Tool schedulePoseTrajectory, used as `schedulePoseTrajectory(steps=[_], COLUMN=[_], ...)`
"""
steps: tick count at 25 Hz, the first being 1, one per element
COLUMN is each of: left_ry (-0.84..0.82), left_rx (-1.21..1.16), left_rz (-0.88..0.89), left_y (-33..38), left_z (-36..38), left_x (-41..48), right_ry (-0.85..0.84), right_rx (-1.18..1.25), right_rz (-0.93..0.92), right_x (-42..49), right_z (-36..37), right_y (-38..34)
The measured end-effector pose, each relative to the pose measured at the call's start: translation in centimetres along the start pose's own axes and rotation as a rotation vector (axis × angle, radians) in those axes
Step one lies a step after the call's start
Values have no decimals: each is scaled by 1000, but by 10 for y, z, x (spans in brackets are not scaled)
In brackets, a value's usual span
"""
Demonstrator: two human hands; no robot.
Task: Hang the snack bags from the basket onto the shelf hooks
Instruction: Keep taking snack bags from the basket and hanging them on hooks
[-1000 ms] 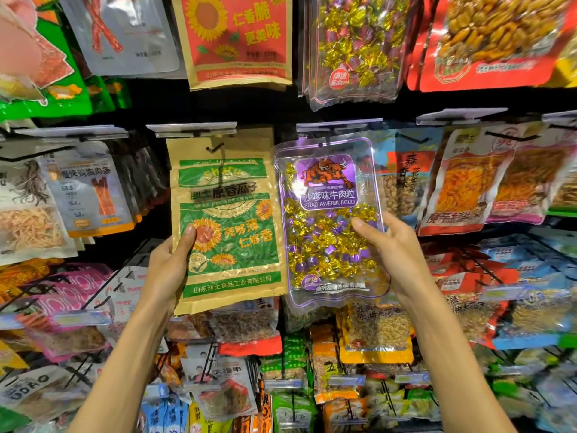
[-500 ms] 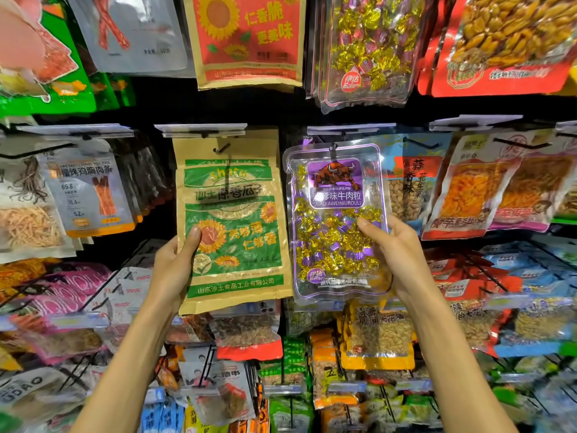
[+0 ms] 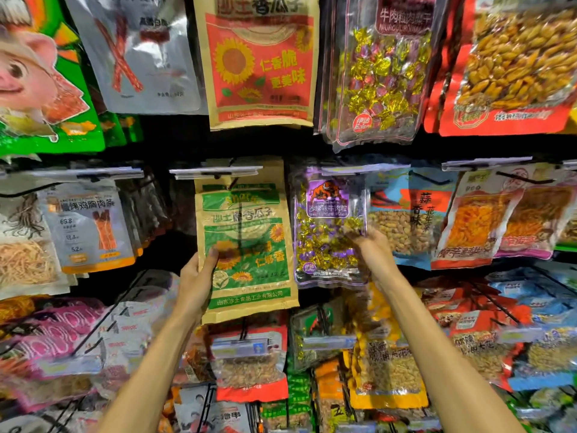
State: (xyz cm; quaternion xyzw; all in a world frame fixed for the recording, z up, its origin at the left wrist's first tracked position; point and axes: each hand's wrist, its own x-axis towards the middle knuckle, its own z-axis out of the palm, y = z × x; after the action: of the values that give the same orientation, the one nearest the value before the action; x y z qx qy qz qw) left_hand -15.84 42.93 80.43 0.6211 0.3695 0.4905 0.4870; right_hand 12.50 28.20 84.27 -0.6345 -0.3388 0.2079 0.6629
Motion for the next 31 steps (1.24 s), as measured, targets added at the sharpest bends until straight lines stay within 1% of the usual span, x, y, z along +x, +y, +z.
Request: schedulePoseTrajectory(steps=[4,6,9,12,15,16,18,22,24,26,28,31], left_ry=[-33,-41,-55,-55,-11,-3,-13,-138,-169,-199,-233,-289], left_rx=[98,118,218,300,483,571,766,1236,1408,1500,1529,1547], left_rz=[22,17,-6,-72,-66,-65,-45,31,37,50,59,11], left_y=[-4,-6,-9,-12,-9,-6,-1,14,26,40,49,59], left_z=[1,1,-3,-10,-17,-19,-24,-34,-34,-33,-31,-32], left_x=[-2,-5,-6,-4,-3,-5,-9,-25,-37,-53,-71,-106], right_ry=[-20,-31,-65,-119,-176,-196,-234,-290,-295,-330,-349,-375], right_rx=[6,-66,-180,-257,-346,-408,-623,-1125,-1294,-1411,-1507,-1552], right_rz=[61,89,99,103,66,63,21,-36,-58,-71,-93,-105], right_x=[4,4,1,-8,-12,-14,-17,-32,-43,-57,-73,-106], right_z=[-1,-3,-6,-8,-15,-18,-24,-34,-35,-35,-38,-44], right_y=[4,8,15,14,13,13,12,5,-4,-15,-23,-33])
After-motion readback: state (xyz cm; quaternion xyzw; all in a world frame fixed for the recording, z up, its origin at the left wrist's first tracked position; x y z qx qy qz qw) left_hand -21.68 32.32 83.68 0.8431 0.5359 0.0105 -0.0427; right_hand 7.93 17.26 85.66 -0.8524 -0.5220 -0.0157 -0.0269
